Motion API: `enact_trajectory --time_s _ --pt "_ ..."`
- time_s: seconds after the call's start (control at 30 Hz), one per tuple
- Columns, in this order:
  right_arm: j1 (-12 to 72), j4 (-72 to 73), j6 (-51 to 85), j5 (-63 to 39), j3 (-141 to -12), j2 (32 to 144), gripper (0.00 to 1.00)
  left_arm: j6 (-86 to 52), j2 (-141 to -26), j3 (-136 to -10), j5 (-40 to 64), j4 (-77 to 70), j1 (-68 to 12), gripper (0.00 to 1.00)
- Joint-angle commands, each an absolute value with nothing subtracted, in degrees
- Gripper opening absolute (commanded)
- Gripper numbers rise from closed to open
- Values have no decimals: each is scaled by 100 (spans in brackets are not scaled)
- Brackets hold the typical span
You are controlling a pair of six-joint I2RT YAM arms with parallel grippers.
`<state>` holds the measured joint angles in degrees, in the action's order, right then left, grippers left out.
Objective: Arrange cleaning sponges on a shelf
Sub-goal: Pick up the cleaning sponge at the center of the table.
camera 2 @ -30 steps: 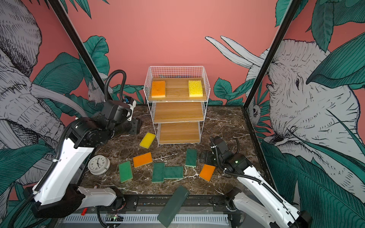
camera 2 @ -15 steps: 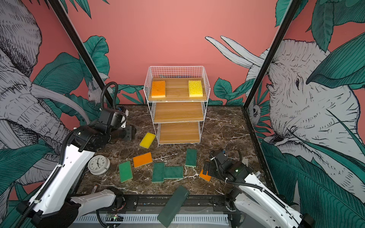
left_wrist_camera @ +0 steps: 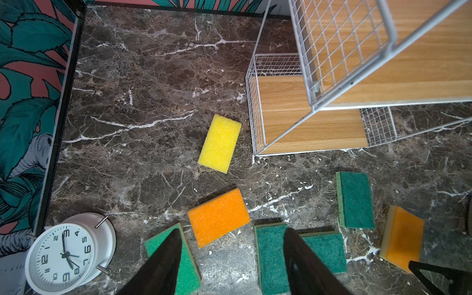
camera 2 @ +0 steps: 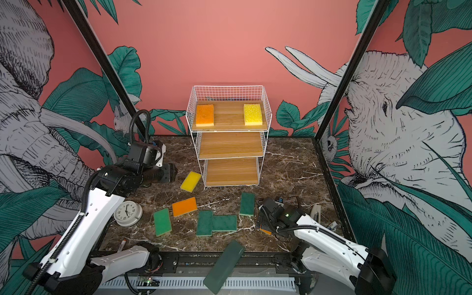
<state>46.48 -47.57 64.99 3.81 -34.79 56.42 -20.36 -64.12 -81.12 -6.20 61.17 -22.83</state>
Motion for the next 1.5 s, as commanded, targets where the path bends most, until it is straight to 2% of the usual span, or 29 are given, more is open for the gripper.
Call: enact_trajectory --time_s 0.0,0.27,0.5,0.83,1.47 --pt "4676 -4533 6715 414 -3636 5810 99 -2061 -6256 -7933 -402 5997 -2178 65" --pt "4685 -4318 6328 708 -4478 6536 99 -2072 -6172 -7639 -272 5871 -2109 65" --pt "4744 -3696 6045 304 -4913 7589 99 -2041 -6083 -7559 -229 5838 -1983 65" --pt "4817 -3527 5498 -79 -5456 8732 99 -1907 -6010 -7567 -140 5941 -1716 65" --pt "4775 -3562 5390 -131 -5623 9424 99 -1942 -6033 -7590 -17 5835 -1654 64"
